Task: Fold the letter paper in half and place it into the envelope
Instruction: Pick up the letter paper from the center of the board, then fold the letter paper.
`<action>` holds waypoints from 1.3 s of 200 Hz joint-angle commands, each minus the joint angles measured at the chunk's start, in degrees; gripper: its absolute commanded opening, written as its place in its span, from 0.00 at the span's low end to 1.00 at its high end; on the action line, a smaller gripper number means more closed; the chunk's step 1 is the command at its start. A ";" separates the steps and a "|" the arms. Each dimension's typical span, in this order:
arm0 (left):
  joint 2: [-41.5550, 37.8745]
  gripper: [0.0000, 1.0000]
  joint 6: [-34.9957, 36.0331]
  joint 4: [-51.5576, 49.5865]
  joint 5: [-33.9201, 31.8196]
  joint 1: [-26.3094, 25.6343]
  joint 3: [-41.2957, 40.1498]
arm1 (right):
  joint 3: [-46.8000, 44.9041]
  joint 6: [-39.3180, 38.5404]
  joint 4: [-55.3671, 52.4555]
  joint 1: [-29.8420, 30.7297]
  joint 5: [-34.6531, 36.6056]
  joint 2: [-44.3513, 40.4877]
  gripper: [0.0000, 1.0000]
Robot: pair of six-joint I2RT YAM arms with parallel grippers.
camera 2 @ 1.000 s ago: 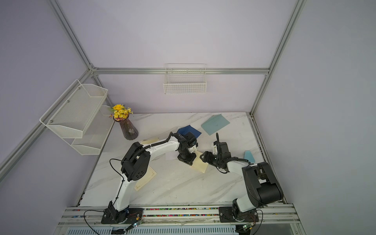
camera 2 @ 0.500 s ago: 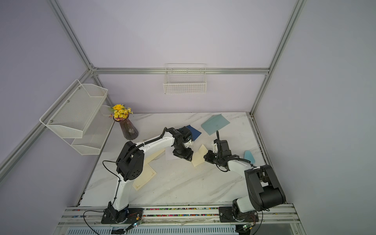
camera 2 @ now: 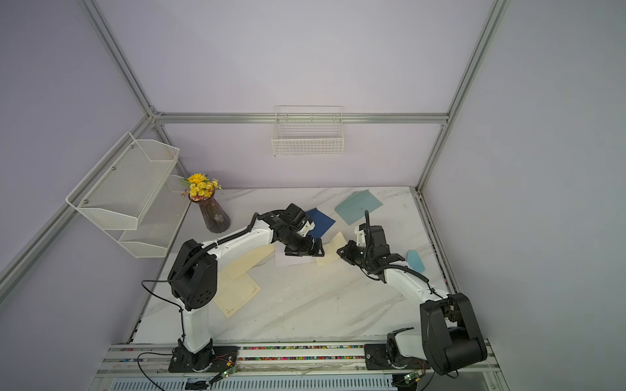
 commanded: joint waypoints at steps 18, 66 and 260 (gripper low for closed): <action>-4.90 1.00 -7.26 12.98 6.94 1.19 -5.69 | 2.08 4.27 1.50 0.24 -2.97 -0.97 0.00; -7.61 0.98 -13.88 25.71 10.41 3.12 -13.61 | 2.41 4.12 1.67 0.27 -4.43 -0.55 0.00; -5.98 0.00 -20.77 41.98 17.24 7.70 -18.50 | 7.21 5.12 -0.81 0.26 -5.78 2.07 0.20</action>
